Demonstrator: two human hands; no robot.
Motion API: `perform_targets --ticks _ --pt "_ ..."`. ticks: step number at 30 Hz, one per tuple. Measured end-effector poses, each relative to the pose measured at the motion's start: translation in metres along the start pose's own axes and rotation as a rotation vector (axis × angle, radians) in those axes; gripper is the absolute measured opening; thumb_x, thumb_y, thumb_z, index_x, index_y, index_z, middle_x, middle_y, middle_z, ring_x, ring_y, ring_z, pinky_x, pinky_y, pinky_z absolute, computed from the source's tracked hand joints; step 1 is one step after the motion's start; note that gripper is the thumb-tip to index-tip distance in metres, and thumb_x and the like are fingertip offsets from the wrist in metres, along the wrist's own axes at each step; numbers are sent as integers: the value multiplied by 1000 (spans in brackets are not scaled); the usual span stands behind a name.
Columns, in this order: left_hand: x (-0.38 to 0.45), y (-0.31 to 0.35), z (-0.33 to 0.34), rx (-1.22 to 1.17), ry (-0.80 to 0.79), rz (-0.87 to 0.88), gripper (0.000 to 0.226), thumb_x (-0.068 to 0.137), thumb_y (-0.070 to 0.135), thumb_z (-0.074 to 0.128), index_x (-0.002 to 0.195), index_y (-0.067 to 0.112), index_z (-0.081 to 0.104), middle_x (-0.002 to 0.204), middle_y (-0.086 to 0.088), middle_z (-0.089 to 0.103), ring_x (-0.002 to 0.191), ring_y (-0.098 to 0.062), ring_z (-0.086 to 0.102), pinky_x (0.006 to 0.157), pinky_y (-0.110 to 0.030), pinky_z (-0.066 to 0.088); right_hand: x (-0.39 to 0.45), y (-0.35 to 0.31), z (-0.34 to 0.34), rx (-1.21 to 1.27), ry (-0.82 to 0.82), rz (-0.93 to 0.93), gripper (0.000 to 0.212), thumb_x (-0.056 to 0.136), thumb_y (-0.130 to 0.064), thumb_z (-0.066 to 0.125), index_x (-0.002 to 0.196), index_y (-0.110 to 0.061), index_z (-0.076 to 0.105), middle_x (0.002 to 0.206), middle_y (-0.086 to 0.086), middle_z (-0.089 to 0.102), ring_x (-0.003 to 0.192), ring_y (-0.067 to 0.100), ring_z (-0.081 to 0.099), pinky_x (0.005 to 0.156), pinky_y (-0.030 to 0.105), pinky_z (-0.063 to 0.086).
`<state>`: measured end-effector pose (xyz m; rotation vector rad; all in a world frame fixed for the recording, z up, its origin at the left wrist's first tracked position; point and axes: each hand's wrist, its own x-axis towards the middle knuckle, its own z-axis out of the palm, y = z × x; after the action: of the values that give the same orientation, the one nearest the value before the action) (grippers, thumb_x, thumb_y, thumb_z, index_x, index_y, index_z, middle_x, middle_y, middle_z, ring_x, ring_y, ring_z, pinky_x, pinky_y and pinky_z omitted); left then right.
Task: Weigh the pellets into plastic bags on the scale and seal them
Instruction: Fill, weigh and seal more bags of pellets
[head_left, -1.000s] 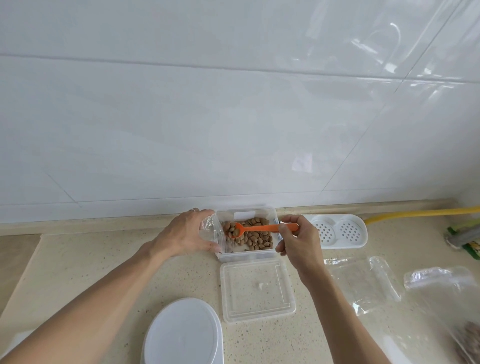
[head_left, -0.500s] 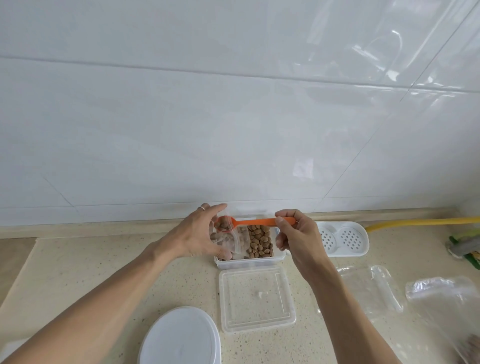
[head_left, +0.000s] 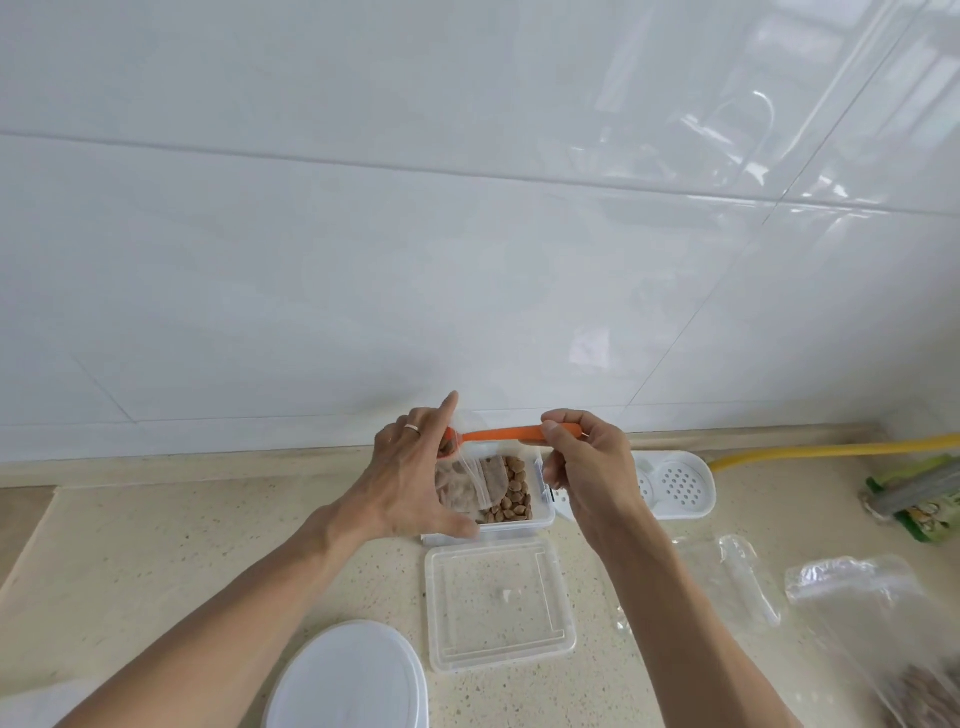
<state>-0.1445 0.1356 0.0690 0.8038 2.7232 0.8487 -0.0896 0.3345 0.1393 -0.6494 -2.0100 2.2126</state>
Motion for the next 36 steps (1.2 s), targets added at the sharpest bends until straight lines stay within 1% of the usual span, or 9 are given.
perform_targets --ticks 2,6,11,14,17,20,25,29,36 --pt "0 0 2 -24 30 -4 143 44 85 67 147 35 -20 134 5 29 131 -14 23 118 -40 6 0 0 -1 45 31 37 6 95 -1 57 94 -4 62 81 15 74 39 14 46 42 21 39" --pt "-3 1 4 -63 181 -13 126 49 60 70 147 34 -5 125 6 42 128 -13 32 118 -44 4 -4 0 -2 77 22 49 4 96 -2 57 96 -3 62 85 16 75 40 13 46 42 21 39" --pt "-1 0 3 -214 260 -65 101 56 30 74 142 24 22 119 4 39 114 -9 36 114 -44 21 -14 -12 -6 -273 -67 -200 6 97 -5 57 96 -8 63 83 5 72 43 16 53 45 23 45" --pt "2 2 1 -320 265 -115 96 56 31 75 138 25 27 122 2 45 113 -8 44 107 -37 29 -17 -22 -4 -435 -51 -366 13 97 -7 58 91 -18 62 83 -4 67 44 20 57 43 27 45" --pt "4 2 -1 -410 242 -147 89 58 31 77 134 28 31 113 7 54 106 -4 51 95 -26 38 -20 -22 1 -580 -102 -472 16 97 -12 58 89 -25 62 71 2 65 53 34 58 47 45 47" --pt "4 -2 -2 -439 200 -172 85 63 27 82 133 29 33 108 3 52 98 -5 53 76 -13 41 -20 -19 1 -689 -109 -542 9 96 -15 58 93 -23 63 66 3 64 54 28 59 53 44 49" --pt "1 -8 -6 -259 198 -212 96 65 36 83 143 27 29 107 7 44 92 -4 49 70 -15 38 -20 -18 0 -789 -133 -665 12 98 -18 55 93 -29 59 65 1 64 54 25 59 55 42 50" --pt "0 -10 -8 -223 164 -248 103 64 40 84 148 29 25 109 7 44 91 -5 50 79 -24 44 -20 -10 1 -840 -179 -677 14 95 -18 51 93 -30 57 64 0 63 56 24 61 55 44 51" --pt "-9 -23 -8 -159 163 -304 105 63 45 85 148 29 26 109 7 44 96 -10 48 81 -27 44 -11 5 -11 -432 192 -408 11 97 -9 57 95 -16 65 74 4 68 51 14 63 44 18 43"
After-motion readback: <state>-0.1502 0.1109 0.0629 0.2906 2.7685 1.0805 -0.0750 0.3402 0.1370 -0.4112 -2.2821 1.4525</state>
